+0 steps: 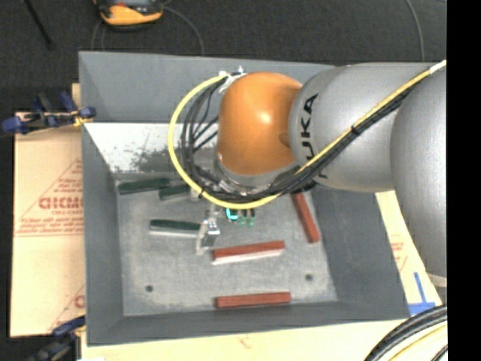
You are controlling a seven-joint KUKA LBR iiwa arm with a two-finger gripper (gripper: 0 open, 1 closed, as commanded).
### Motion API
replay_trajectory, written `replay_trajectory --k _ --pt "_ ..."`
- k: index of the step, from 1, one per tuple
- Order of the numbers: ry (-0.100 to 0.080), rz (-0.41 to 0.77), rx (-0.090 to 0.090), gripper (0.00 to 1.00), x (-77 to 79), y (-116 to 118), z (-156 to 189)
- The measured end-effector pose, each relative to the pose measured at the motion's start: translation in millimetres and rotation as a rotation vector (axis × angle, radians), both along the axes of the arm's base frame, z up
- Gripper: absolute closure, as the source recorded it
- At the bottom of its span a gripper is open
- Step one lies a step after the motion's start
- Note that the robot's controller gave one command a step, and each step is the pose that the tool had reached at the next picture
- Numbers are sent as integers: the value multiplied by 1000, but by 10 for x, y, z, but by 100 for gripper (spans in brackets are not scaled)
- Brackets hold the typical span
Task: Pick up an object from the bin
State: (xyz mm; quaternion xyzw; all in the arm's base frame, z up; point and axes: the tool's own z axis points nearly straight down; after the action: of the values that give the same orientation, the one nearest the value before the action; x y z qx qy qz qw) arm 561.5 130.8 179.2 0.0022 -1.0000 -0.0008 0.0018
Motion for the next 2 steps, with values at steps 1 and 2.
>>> replay_trajectory --k 1,2 --pt "-6 -3 1 0 17 -4 32" --pt "-17 -122 6 100 270 -40 -958"
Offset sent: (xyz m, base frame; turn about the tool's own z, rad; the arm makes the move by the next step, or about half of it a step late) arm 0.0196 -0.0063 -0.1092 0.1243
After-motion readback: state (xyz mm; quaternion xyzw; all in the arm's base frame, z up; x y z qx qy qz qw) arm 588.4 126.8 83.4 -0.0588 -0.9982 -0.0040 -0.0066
